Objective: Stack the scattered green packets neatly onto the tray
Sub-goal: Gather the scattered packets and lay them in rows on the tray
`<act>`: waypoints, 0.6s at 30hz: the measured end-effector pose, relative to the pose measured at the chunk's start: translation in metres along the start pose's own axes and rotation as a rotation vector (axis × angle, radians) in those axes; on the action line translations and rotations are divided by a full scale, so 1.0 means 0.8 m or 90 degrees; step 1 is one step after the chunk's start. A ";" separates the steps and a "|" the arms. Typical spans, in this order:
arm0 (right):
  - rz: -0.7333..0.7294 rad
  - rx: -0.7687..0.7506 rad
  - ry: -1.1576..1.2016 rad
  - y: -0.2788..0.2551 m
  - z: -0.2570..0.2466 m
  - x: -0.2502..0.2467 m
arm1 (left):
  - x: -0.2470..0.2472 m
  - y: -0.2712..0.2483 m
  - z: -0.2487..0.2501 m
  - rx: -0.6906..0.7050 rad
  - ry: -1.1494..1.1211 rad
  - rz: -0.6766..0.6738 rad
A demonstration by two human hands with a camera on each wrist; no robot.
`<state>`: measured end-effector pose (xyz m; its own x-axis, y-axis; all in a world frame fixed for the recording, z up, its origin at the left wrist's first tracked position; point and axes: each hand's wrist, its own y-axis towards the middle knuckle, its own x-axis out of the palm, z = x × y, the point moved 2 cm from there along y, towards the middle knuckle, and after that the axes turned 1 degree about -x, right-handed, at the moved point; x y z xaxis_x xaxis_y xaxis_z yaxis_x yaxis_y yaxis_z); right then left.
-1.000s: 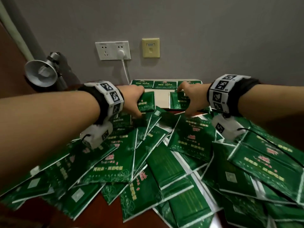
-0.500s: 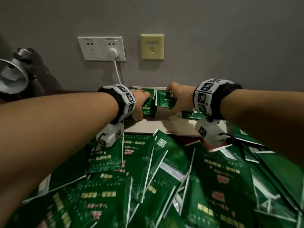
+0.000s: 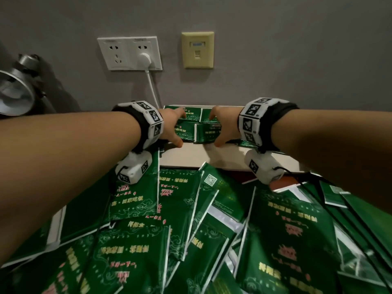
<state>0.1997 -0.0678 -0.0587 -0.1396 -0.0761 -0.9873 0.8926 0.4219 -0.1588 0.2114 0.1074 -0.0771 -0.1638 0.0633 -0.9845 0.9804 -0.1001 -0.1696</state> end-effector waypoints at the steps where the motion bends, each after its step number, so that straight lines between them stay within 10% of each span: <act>1: -0.003 -0.005 -0.010 -0.008 -0.001 -0.001 | -0.001 -0.004 0.004 -0.003 -0.003 0.011; 12: -0.287 0.010 -0.134 -0.186 -0.003 0.016 | -0.005 -0.174 0.103 0.149 0.076 -0.019; 18: -0.225 0.080 -0.191 -0.256 -0.004 0.047 | 0.004 -0.214 0.144 0.171 0.065 0.009</act>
<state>0.0107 -0.1542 -0.0635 -0.3304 -0.4602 -0.8240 0.8603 0.2122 -0.4635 0.0303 0.0101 -0.0568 -0.1255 0.1586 -0.9793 0.9161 -0.3604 -0.1758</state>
